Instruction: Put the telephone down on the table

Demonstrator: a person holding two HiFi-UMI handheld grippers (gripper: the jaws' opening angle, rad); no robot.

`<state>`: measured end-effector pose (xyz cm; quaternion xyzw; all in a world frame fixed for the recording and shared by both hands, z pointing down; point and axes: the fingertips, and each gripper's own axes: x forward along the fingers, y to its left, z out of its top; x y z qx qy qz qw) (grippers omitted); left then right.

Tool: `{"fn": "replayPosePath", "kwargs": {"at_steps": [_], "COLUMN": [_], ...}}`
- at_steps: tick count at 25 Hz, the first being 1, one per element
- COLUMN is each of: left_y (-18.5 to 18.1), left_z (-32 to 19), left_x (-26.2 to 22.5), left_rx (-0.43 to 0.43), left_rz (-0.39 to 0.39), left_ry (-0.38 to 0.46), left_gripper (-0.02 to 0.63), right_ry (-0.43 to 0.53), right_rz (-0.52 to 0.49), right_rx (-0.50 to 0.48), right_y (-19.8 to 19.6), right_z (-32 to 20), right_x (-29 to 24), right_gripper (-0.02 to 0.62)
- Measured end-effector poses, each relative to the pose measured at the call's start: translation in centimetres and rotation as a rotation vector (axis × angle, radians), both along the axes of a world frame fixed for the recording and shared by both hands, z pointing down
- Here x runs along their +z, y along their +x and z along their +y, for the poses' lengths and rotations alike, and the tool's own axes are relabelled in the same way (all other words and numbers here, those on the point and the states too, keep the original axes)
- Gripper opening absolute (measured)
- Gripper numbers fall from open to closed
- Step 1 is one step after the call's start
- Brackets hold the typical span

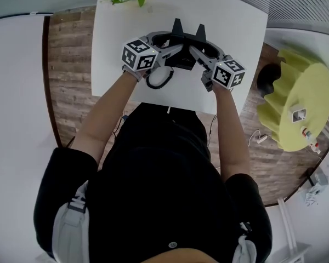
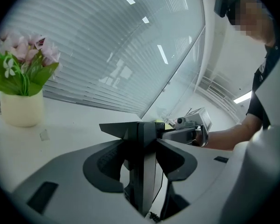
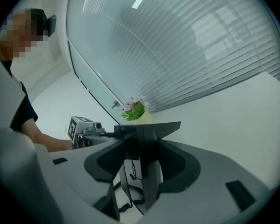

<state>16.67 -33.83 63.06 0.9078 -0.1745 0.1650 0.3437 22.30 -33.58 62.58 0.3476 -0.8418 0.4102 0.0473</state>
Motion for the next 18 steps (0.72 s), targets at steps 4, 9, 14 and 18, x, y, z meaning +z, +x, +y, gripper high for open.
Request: {"fn": "replayPosePath", "kwargs": {"at_steps": [4, 9, 14, 18], "left_y": [0.3, 0.5, 0.6, 0.6], "left_z": [-0.7, -1.6, -2.4, -2.9], "left_x": [1.2, 2.4, 3.3, 4.1], "left_rx": [-0.005, -0.022, -0.039, -0.048], "left_rz": [-0.004, 0.009, 0.021, 0.019], "left_ry": [-0.029, -0.064, -0.109, -0.15], "left_gripper": [0.216, 0.216, 0.216, 0.216], "right_ry": [-0.028, -0.055, -0.081, -0.109], "right_rz": [-0.008, -0.017, -0.037, -0.049], "right_rx": [0.008, 0.02, 0.039, 0.046], "right_y": [0.3, 0.6, 0.8, 0.9], "right_z": [-0.8, -1.6, -2.4, -3.0], "right_x": [1.2, 2.3, 3.3, 4.0], "right_gripper": [0.229, 0.229, 0.229, 0.229]}}
